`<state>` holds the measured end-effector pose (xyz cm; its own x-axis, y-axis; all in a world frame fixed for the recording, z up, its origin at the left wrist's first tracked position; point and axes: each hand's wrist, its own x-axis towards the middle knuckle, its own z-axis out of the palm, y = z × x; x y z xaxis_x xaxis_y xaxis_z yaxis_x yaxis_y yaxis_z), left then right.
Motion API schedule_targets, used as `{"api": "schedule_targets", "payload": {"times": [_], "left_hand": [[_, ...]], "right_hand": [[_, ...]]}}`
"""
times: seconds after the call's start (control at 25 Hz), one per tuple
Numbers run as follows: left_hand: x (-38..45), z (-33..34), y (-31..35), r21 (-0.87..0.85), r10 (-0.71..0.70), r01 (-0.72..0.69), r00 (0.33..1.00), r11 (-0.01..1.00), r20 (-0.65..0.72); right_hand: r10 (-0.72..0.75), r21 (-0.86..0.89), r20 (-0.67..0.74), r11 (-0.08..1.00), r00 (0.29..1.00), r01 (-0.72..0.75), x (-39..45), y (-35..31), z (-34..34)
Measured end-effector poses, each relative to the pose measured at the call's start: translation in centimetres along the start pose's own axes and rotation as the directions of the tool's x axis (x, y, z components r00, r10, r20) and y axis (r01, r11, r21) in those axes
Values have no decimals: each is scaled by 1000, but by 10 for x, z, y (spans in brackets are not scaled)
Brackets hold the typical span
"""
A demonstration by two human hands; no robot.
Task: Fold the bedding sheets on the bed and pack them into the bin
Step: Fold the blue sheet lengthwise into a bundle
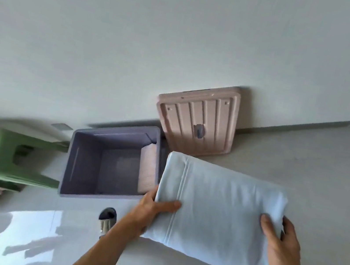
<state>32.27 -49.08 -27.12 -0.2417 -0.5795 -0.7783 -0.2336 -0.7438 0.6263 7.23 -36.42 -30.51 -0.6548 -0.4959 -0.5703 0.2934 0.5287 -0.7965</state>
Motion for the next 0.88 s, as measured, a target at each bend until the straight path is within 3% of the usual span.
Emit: {"api": "schedule_targets", "payload": {"times": [0.12, 0.28, 0.44, 0.6, 0.72, 0.88], "left_hand": [[18, -153, -17, -93, -49, 43, 996, 995, -69], [70, -327, -28, -151, -91, 77, 992, 986, -89], [154, -458, -59, -264, -145, 107, 981, 959, -129], [233, -512, -126, -501, -299, 177, 938, 847, -174], [305, -530, -191, -685, -472, 226, 860, 692, -193], [369, -509, -244, -857, -632, 250, 768, 451, -109]], "right_hand": [[57, -63, 114, 997, 992, -50, -29, 18, 150], [153, -108, 129, 984, 980, -139, -45, 63, 327], [165, -230, 206, 966, 965, -116, -11, 99, 486], [156, -454, 400, 890, 903, 47, 60, 129, 608], [174, -617, 533, 750, 828, 239, 120, 165, 696], [212, -704, 620, 576, 756, 416, 170, 209, 760]]}}
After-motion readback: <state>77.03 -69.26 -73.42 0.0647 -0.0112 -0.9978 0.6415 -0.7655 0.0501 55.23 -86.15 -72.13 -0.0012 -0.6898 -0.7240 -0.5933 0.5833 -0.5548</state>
